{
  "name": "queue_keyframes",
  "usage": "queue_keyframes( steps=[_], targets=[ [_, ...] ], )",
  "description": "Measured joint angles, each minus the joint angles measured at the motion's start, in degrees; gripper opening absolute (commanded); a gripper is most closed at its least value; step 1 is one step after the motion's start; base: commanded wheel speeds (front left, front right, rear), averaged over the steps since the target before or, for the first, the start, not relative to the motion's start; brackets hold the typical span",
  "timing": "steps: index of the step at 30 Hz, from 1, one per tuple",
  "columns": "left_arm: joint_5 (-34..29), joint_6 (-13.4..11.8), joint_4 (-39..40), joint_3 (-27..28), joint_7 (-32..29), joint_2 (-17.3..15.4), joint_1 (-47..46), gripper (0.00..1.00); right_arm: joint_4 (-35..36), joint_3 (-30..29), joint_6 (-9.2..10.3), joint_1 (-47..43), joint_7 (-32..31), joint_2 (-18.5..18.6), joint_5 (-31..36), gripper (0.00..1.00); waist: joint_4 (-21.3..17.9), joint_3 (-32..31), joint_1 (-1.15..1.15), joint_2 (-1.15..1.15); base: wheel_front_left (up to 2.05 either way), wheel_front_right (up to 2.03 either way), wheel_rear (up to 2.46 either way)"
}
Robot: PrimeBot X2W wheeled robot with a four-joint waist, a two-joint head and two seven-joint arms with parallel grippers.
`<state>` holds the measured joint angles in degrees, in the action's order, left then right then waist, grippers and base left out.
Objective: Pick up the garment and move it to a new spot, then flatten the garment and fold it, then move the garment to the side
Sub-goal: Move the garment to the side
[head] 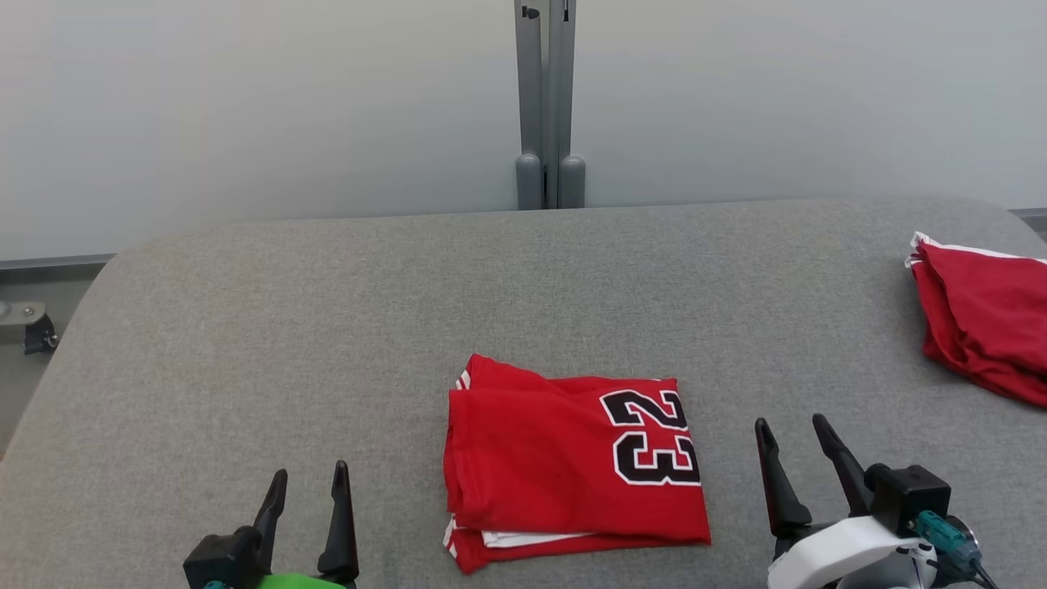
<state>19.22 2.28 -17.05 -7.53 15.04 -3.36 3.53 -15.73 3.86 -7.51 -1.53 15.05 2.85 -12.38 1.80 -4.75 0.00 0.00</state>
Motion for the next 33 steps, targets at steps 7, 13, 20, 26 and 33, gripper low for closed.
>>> queue_keyframes(
  steps=[7,13,20,26,33],
  targets=[
    [-0.8,0.2,0.1,-0.2,0.0,0.3,-0.3,1.0,-5.4,-1.8,0.0,4.3,-5.5,0.0,3.6,1.0,1.3,0.6,0.0,0.0,0.0,0.0,0.0],
    [-0.6,0.5,-0.5,-1.2,0.0,0.4,-0.8,1.0,-9.5,-3.4,0.0,10.0,-15.9,0.1,0.1,1.0,3.7,1.5,0.0,0.0,0.0,0.0,0.0],
    [0.8,0.3,-0.6,-2.2,0.0,0.5,-1.8,1.0,-16.0,-3.5,0.02,13.4,-24.2,2.1,-5.9,1.0,7.9,2.9,0.0,0.0,0.0,0.0,0.0],
    [1.2,-0.1,-0.4,-2.2,0.0,0.5,-1.9,1.0,-19.5,-1.8,0.02,15.0,-26.6,3.3,-10.2,1.0,11.3,4.4,0.0,0.0,0.0,0.0,0.0],
    [1.2,-0.3,-0.1,-2.0,0.0,0.5,-2.2,1.0,-23.7,1.5,0.02,17.1,-29.7,3.7,-14.3,1.0,13.0,6.1,0.0,0.0,0.0,0.0,0.0]
  ],
)
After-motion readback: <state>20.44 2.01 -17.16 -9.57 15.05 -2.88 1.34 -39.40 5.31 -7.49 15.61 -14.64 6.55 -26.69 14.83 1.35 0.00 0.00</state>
